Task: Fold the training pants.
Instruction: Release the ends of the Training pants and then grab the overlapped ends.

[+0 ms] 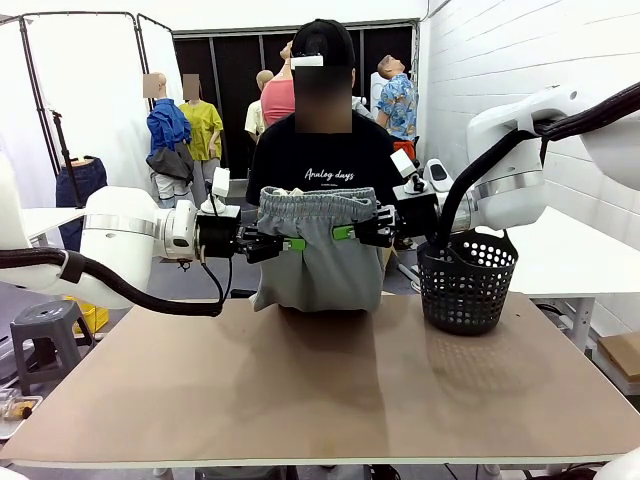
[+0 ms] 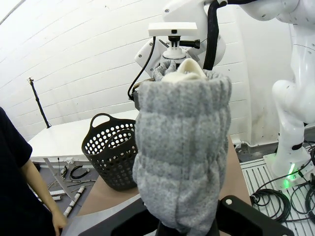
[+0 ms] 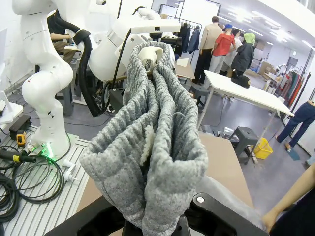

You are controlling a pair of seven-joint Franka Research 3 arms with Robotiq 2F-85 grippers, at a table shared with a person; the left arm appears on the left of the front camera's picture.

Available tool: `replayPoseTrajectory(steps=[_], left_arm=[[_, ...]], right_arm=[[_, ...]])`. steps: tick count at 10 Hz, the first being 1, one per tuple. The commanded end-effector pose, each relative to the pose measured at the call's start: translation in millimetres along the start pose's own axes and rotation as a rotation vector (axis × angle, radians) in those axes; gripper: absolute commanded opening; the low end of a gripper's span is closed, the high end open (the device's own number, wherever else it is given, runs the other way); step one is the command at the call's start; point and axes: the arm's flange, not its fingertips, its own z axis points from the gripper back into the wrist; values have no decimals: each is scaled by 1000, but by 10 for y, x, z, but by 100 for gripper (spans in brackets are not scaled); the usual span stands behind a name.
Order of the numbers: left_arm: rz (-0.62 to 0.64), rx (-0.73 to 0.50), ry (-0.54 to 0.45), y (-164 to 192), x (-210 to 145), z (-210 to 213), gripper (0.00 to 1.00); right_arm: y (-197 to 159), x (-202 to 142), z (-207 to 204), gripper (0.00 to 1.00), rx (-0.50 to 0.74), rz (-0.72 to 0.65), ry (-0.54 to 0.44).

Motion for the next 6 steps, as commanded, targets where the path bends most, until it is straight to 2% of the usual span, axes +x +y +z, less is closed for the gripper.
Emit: replayPoseTrajectory(steps=[1, 6], left_arm=[[-13, -5, -6, 2, 61, -12, 0], [-13, -5, -6, 2, 61, -12, 0]], right_arm=[[15, -8, 19, 0, 10, -2, -15], [15, -8, 19, 0, 10, -2, -15]])
